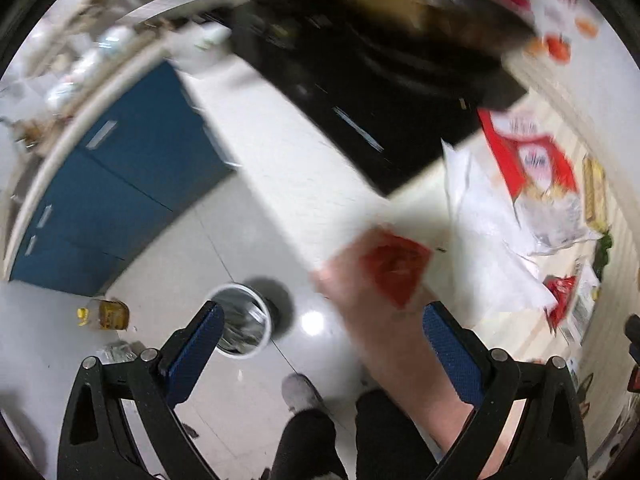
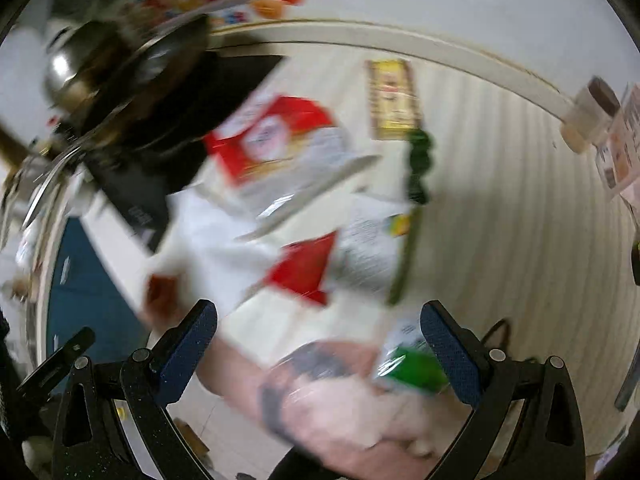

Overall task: Collect trash
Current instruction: 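Grasp the red packet with the left tool while the right tool grasps the medicine box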

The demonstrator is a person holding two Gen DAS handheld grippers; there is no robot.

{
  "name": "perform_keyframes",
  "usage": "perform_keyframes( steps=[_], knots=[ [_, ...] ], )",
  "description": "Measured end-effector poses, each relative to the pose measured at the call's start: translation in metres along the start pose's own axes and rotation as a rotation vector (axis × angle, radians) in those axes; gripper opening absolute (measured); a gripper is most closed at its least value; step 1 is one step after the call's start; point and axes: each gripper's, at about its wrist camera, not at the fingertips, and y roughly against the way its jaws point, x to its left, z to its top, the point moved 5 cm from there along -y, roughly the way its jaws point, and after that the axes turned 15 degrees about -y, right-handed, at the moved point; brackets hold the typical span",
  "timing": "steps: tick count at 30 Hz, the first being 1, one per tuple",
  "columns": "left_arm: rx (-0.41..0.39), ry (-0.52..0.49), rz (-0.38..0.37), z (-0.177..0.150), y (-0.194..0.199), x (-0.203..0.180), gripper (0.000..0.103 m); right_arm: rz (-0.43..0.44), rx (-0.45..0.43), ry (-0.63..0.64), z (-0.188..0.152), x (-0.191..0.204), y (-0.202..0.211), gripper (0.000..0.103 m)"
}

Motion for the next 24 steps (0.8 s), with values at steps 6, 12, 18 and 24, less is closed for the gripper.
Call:
perform_keyframes(
  steps=[6,12,18,24],
  knots=[
    [0.125,-0.003,-0.043,0.023,-0.069,-0.03,0.072,-0.008,0.103,-0.075,0.037,-0.028,-0.063,0.102],
    [0.109,-0.013,-0.05,0.021,-0.07,-0.042,0.031,-0.088,0.152,-0.049,0.042,-0.027,-0.116,0.082],
    [0.108,-0.048,-0.014,0.019,-0.067,-0.051,0.027,-0.115,0.124,0.024,0.036,-0.03,-0.121,0.072],
    [0.082,-0.04,-0.048,0.014,-0.049,-0.053,0.025,-0.074,0.13,-0.001,0.027,-0.051,-0.1,0.071]
  ],
)
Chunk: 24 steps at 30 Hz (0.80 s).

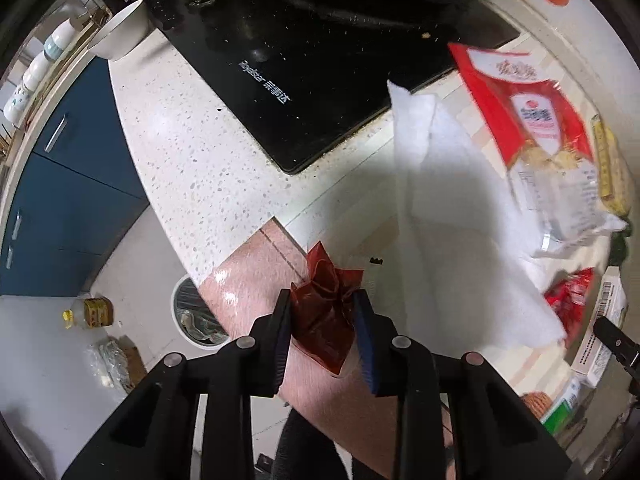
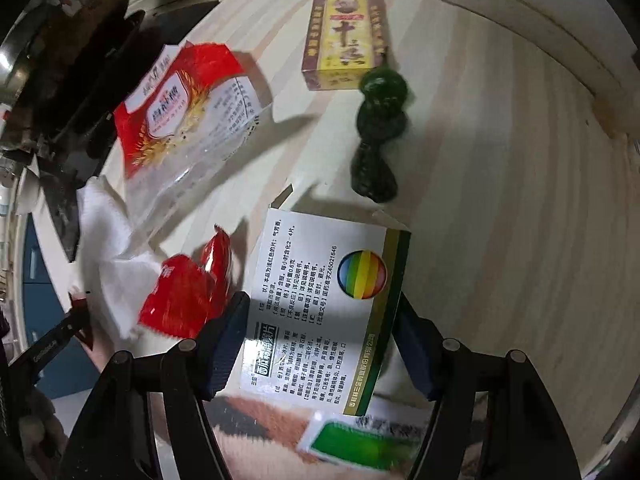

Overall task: Collect trash
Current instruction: 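Grasp the red packet with the left tool while the right tool grasps the medicine box, then carry both items over the wastebasket and open both tools to drop them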

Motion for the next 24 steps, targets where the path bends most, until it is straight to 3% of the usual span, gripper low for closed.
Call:
perform_keyframes(
  steps=[6,13,18,24],
  knots=[
    [-0.117,0.03,-0.056,-0.003,0.058,0.01,0.025,0.078,-0.057,0.021,-0.006,0.01,0.047,0.071],
    [-0.274,0.037,0.003,-0.015,0.139,0.046,0.025,0.178,-0.13,0.152,-0.03,0.082,0.102,0.071],
    [-0.332,0.09,0.046,-0.044,0.164,0.094,0.025,0.243,-0.138,0.286,-0.08,0.152,0.118,0.07],
    [-0.317,0.196,0.066,-0.094,0.148,0.154,0.025,0.273,-0.095,0.423,-0.161,0.228,0.097,0.07]
  ],
)
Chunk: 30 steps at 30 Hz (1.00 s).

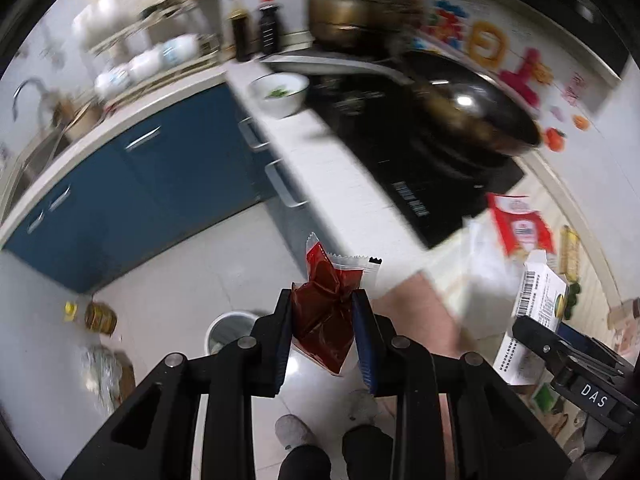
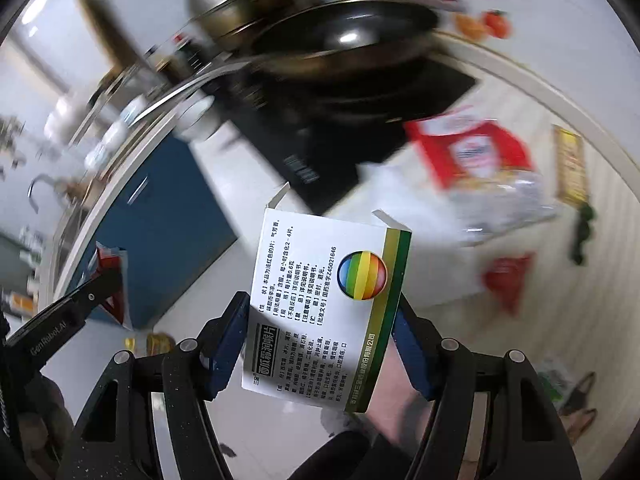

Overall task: Collect trash
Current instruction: 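Carry both items over the wastebasket and open both tools to drop them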

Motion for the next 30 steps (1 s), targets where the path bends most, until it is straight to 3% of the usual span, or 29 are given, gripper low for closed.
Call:
perform_keyframes(
  steps=[7,14,20,24,30],
  knots=[
    [0.096,0.13,0.032,-0.077,-0.058,0.088,0.025,-0.01,0.087,0.145,-0.072,0.08,-0.087,0.07],
    [0.261,0.27,0.051,-0.176,-0.176,0.173,0.025,-0.062,0.218,0.263,-0.157,0.114,-0.238,0.07],
    [0.381,0.361,0.05,-0.263,-0.289,0.22,0.025,-0.11,0.304,0.354,-0.226,0.117,-0.374,0.07],
    [0.443,0.439,0.001,-0.313,-0.363,0.238,0.025,-0.141,0.377,0.394,-0.267,0.105,-0.463,0.07],
    [0.503,0.53,-0.119,-0.348,-0.44,0.246,0.025,-0.146,0.475,0.417,-0.301,0.084,-0.563,0.07]
  ],
)
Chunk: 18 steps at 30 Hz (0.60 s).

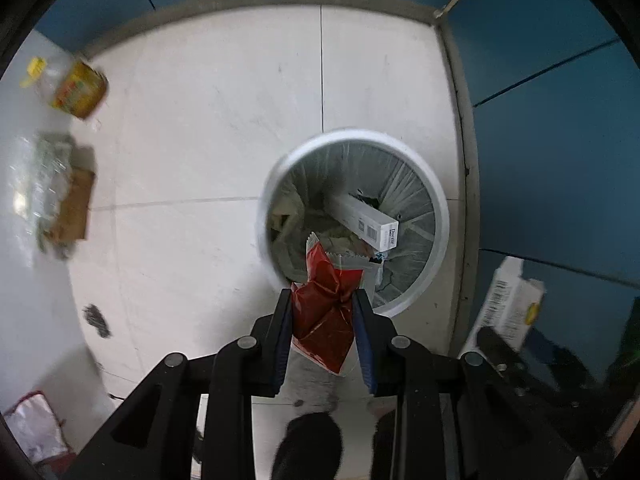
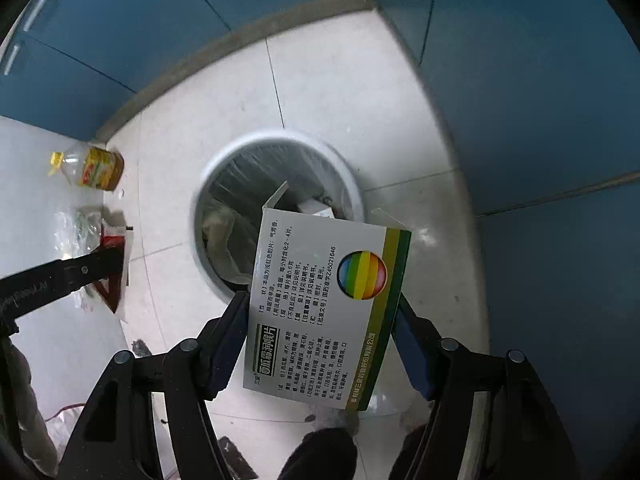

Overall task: Collect trash
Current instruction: 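Carry both items over the wastebasket and open both tools to drop them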

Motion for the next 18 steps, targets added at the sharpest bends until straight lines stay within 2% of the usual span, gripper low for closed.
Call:
perform_keyframes(
  steps=[3,4,8,9,11,12,13,14,18],
  knots=[
    [0.023,-0.002,-0.018,0.008,-0.019,-0.004,0.026,0.011,0.035,0.019,0.006,-0.002,-0.034,0.07],
    [0.025,-0.009,-0.02,0.01,-0.022,-0.007,0.029,0.019,0.047,0.029,0.009,-0.002,-0.044,0.07],
    [0.024,-0.005,-0.046,0.021,-0.028,-0.01,0.031,0.029,0.073,0.042,0.022,-0.005,-0.069,0.072],
    [0.02,0.006,-0.036,0.023,-0.028,-0.008,0.036,0.039,0.088,0.046,0.025,-0.002,-0.075,0.072],
    [0.004,0.022,-0.04,0.026,-0.026,-0.005,0.065,0.052,0.123,0.054,0.029,0.004,-0.081,0.075],
    [-0.009,0.021,-0.022,0.027,-0.022,-0.003,0.092,0.053,0.128,0.061,0.031,0.006,-0.083,0.079],
    [-0.023,0.016,0.001,0.028,-0.019,0.0,0.102,0.048,0.125,0.065,0.033,0.009,-0.083,0.092],
    [-0.032,0.01,0.02,0.028,-0.016,0.002,0.102,0.042,0.113,0.07,0.034,0.01,-0.082,0.101],
    [-0.067,0.002,0.121,0.02,0.005,0.014,0.102,0.02,0.068,0.068,0.03,0.01,-0.064,0.102]
  ],
)
